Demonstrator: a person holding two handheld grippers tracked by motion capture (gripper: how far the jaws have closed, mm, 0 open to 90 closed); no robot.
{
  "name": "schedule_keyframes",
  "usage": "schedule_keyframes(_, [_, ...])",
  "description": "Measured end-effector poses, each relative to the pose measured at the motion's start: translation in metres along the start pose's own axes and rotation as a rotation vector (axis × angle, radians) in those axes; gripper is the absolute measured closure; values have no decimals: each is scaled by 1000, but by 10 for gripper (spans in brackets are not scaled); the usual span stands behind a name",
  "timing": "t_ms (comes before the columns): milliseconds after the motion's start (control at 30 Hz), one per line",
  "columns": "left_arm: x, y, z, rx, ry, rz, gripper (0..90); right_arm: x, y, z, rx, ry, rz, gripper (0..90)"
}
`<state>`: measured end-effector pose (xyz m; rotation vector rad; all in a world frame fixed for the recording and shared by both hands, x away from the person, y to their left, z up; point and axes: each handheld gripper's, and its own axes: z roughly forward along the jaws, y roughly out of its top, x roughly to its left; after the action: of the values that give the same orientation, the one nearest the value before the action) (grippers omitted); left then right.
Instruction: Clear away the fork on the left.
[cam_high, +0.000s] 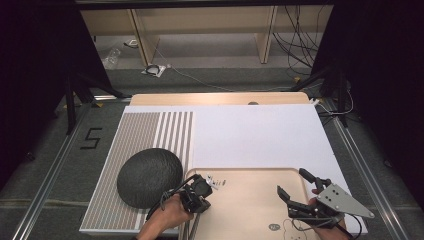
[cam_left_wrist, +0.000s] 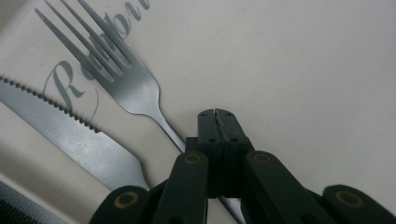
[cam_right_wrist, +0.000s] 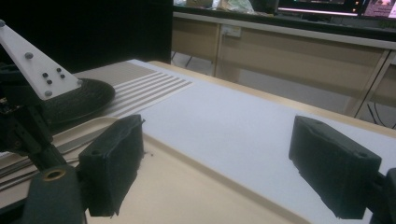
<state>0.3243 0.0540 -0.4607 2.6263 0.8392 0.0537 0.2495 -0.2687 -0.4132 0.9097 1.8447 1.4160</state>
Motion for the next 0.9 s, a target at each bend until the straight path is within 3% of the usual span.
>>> schedule_keyframes(667, [8, -4, -5, 0, -5, -26, 853, 0, 0, 0, -1, -1, -1, 186])
schedule_keyframes(800, [8, -3, -11, -34, -35, -25, 721, 0, 0, 0, -1, -1, 0, 186])
schedule_keyframes(900, [8, -2, -19, -64, -18, -44, 542, 0, 0, 0, -3, -1, 0, 186])
